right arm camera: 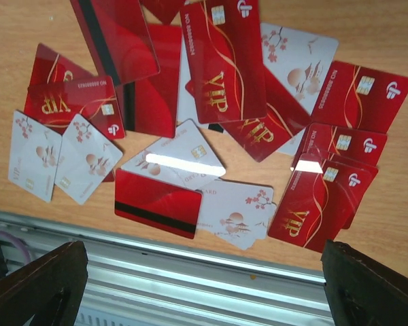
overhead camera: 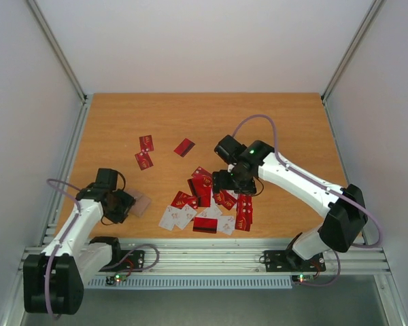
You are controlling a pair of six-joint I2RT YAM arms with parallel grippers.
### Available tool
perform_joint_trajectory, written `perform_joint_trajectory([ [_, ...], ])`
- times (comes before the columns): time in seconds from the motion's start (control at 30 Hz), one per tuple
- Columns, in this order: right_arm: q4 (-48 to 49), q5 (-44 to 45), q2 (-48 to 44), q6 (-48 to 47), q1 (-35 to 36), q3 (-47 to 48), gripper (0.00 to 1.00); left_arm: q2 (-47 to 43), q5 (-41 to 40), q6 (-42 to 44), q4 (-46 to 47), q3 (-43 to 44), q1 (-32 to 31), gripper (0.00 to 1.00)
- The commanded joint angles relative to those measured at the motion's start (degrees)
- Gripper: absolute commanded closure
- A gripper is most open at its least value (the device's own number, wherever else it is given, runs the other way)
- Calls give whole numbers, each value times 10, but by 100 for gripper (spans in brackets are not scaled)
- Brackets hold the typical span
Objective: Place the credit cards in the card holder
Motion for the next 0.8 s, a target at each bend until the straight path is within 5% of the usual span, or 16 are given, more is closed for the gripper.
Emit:
perform_joint_trajectory([
  [0.0,-4,-14,13,-33,-23,28,6,19,1,3,31,-21,4,54],
  [0.47,15,-49,37,-62,-59,27,7,35,-7,-2,121,-90,4,81],
  [0.67,30,-58,39,-81,-58,43,8,4,5,35,81,-54,4,99],
  [0.77,32,-83,50,-100,-58,66,10,-28,11,69,43,-21,4,100],
])
